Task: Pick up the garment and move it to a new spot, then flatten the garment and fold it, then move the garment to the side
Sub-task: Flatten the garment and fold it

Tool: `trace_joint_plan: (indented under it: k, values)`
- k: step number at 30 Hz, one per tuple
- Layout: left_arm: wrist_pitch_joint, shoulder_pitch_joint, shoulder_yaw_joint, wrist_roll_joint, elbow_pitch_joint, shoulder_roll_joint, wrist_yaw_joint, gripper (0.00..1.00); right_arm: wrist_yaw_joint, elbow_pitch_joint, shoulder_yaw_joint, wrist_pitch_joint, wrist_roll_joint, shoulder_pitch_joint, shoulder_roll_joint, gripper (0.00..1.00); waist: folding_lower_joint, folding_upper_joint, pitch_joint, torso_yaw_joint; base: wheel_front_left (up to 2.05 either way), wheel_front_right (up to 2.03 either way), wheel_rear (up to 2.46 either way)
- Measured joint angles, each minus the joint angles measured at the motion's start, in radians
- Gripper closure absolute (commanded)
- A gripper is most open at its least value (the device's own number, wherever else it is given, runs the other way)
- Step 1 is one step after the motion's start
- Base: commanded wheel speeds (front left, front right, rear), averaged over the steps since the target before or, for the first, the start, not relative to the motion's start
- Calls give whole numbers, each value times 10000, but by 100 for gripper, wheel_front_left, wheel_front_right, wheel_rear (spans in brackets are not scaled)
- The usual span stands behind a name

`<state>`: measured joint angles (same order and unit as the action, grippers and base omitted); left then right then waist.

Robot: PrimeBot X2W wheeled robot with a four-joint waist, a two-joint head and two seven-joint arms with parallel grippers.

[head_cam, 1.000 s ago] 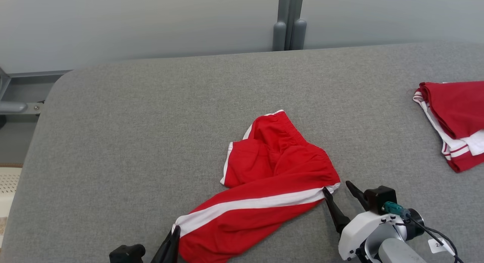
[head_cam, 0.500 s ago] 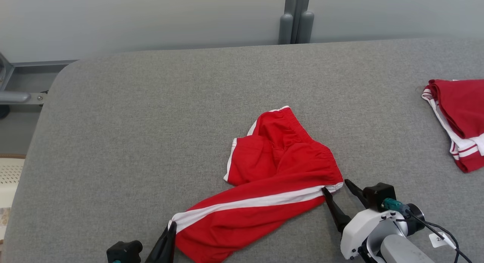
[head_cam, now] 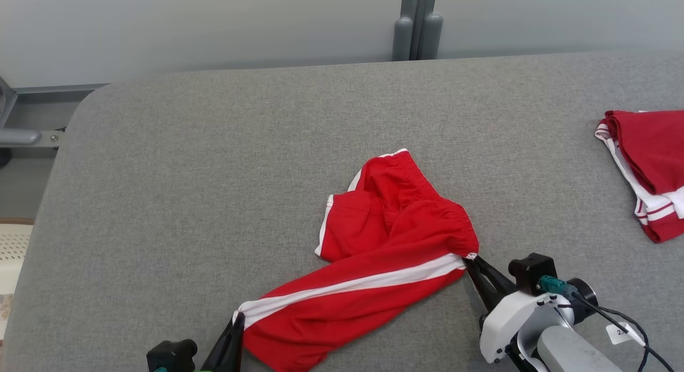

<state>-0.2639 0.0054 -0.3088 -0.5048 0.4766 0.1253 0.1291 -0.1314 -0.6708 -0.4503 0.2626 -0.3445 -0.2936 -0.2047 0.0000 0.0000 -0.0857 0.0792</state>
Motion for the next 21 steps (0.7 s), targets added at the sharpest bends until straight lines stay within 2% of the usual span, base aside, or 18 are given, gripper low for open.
trace_joint_plan:
  k: [13, 18, 21]
  values:
    - [0, -171, 58, 153, -646, 105, 0, 100, 0, 1384, 416, 0, -125, 70, -61, 100, 0, 0, 547, -219, 0, 0, 0]
    - [0, -1356, -451, 366, -1200, 658, 0, 100, 0, 2272, 874, 0, -109, -399, 36, 100, 0, 0, 776, -349, 0, 0, 0]
    - [0, -2504, -794, 322, -1200, 1266, 0, 100, 0, 2474, 1016, 0, -128, -1126, 58, 100, 0, 0, 851, -468, 0, 0, 0]
